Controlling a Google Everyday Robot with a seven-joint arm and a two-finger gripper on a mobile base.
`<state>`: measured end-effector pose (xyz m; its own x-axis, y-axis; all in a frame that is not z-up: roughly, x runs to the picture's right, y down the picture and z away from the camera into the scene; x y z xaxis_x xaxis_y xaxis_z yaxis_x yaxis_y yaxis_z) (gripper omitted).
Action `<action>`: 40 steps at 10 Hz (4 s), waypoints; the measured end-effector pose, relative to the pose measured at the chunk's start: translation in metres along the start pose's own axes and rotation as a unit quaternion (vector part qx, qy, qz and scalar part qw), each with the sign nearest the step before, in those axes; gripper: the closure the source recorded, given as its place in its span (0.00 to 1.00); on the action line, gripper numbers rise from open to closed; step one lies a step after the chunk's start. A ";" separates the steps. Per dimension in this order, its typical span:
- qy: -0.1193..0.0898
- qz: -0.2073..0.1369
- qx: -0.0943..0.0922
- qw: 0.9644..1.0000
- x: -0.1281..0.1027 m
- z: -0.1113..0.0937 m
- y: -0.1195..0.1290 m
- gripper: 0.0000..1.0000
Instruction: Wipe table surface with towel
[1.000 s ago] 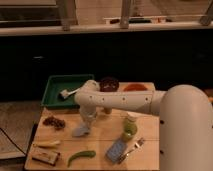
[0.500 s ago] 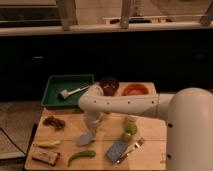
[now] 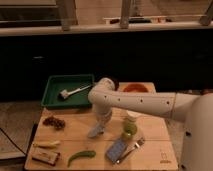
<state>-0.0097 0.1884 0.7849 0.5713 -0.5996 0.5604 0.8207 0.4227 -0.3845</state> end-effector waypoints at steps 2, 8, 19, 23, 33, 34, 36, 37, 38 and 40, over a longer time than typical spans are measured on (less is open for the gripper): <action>0.001 -0.002 0.008 1.000 0.001 0.012 -0.023 0.99; -0.039 -0.108 0.008 0.993 -0.062 0.037 -0.070 0.99; -0.002 -0.038 -0.025 0.999 0.007 0.031 -0.012 0.99; -0.015 -0.091 -0.027 0.995 -0.026 0.043 -0.051 0.99; -0.009 -0.066 -0.060 0.996 -0.013 0.052 0.002 0.99; -0.004 -0.061 -0.060 0.996 -0.010 0.051 0.000 0.99; 0.001 -0.064 -0.061 0.996 -0.012 0.052 -0.013 0.99; 0.001 -0.070 -0.060 0.996 -0.015 0.054 -0.019 0.99; -0.002 -0.075 -0.060 0.995 -0.019 0.057 -0.024 0.99; -0.008 -0.083 -0.052 0.995 -0.025 0.059 -0.024 0.99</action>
<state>-0.0446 0.2332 0.8233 0.4284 -0.6434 0.6344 0.9005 0.2457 -0.3589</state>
